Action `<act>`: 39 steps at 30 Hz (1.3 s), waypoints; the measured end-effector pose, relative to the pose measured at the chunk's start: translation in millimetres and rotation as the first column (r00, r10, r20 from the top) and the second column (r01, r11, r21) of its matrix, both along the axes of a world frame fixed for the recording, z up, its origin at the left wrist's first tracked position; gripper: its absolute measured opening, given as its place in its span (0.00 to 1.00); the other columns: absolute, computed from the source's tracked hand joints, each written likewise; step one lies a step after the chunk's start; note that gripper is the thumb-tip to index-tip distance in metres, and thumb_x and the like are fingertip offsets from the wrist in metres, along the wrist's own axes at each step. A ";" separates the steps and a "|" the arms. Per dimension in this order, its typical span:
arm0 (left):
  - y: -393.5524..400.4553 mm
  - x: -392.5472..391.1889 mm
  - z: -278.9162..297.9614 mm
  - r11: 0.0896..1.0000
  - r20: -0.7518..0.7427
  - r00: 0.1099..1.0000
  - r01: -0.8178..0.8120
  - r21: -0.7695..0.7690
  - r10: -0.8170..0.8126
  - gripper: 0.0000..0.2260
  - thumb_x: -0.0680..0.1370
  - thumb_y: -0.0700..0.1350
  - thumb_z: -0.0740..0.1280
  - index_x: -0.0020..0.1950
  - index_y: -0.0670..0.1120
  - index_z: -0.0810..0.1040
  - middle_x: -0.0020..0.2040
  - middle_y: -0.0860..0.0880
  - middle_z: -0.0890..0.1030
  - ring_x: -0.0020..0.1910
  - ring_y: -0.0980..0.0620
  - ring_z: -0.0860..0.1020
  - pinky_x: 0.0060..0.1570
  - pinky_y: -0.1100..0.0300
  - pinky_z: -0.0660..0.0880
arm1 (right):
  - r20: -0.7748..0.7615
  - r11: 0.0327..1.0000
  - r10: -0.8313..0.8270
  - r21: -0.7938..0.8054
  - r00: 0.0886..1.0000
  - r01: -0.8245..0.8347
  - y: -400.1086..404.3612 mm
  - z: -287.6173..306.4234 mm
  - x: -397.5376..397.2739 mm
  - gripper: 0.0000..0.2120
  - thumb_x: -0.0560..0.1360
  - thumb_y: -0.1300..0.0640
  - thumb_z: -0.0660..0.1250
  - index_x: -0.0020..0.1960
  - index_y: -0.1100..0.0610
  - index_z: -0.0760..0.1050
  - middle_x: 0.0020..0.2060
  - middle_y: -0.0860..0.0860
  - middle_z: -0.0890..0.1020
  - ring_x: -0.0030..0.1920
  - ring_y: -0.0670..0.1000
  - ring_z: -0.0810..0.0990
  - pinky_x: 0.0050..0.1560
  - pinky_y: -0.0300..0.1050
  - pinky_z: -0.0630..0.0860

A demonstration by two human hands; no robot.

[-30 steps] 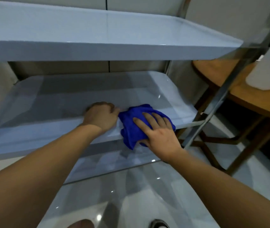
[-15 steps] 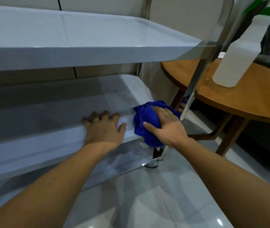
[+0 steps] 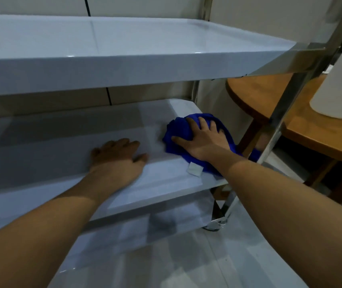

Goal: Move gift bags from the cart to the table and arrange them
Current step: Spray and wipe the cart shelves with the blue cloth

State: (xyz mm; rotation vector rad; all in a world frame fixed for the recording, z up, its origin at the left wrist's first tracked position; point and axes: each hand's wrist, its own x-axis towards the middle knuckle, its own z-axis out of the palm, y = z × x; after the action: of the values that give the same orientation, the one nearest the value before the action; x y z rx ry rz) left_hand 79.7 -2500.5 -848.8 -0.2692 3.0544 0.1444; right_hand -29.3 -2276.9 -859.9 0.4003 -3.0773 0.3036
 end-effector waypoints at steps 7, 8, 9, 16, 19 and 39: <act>-11.3 -8.7 -10.4 1.000 -0.046 0.999 0.012 0.007 -0.012 0.28 0.80 0.69 0.49 0.80 0.63 0.56 0.81 0.59 0.57 0.79 0.51 0.58 0.76 0.47 0.53 | -0.065 0.999 0.040 0.001 0.997 -0.040 -25.4 -7.0 -90.2 0.42 0.72 0.21 0.50 0.79 0.43 0.54 0.80 0.53 0.57 0.78 0.64 0.55 0.76 0.64 0.55; -18.8 -11.5 -8.2 0.999 -0.062 0.998 0.006 0.041 -0.004 0.28 0.80 0.69 0.50 0.79 0.62 0.59 0.80 0.59 0.59 0.78 0.51 0.60 0.76 0.48 0.54 | -0.057 0.999 0.036 0.006 0.998 -0.036 -29.5 -5.3 -98.7 0.43 0.72 0.21 0.50 0.79 0.43 0.53 0.80 0.53 0.57 0.78 0.64 0.55 0.76 0.64 0.56; -28.2 -11.9 -6.2 0.996 -0.072 0.997 -0.004 0.085 0.010 0.28 0.80 0.69 0.51 0.79 0.61 0.61 0.79 0.58 0.62 0.77 0.51 0.61 0.76 0.49 0.56 | -0.047 0.999 0.031 0.010 0.998 -0.031 -33.4 -3.6 -107.0 0.43 0.72 0.21 0.50 0.79 0.43 0.53 0.80 0.53 0.58 0.78 0.64 0.56 0.76 0.64 0.56; -130.5 43.4 -3.7 0.986 -0.127 0.978 -0.169 -0.001 0.168 0.35 0.74 0.76 0.49 0.74 0.61 0.70 0.74 0.56 0.70 0.72 0.50 0.69 0.72 0.52 0.66 | -0.001 0.999 -0.029 0.013 1.000 0.029 -79.1 3.5 -140.8 0.45 0.70 0.19 0.50 0.80 0.43 0.53 0.79 0.55 0.58 0.77 0.67 0.56 0.74 0.69 0.56; -170.2 71.6 -3.2 0.955 -0.156 0.942 -0.295 0.033 0.296 0.35 0.74 0.75 0.49 0.71 0.58 0.74 0.72 0.52 0.74 0.70 0.47 0.71 0.71 0.52 0.66 | -0.003 1.000 0.007 0.026 1.000 -0.006 -105.7 5.1 -131.5 0.46 0.71 0.20 0.48 0.81 0.45 0.51 0.80 0.56 0.55 0.77 0.69 0.55 0.74 0.69 0.55; -252.2 185.0 -22.6 0.952 -0.345 0.891 -0.305 0.025 0.295 0.30 0.78 0.67 0.45 0.71 0.59 0.75 0.72 0.57 0.74 0.71 0.52 0.71 0.70 0.48 0.65 | 0.048 0.919 0.392 0.028 0.919 -0.394 -415.9 2.0 8.0 0.47 0.73 0.20 0.47 0.82 0.45 0.42 0.82 0.56 0.45 0.79 0.68 0.46 0.77 0.69 0.46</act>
State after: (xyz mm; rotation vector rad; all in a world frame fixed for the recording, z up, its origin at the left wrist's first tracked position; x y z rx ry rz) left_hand 264.7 -2752.7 -871.5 -0.8030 3.3383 0.1792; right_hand -21.3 -2692.8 -857.9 1.0320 -3.0206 0.2627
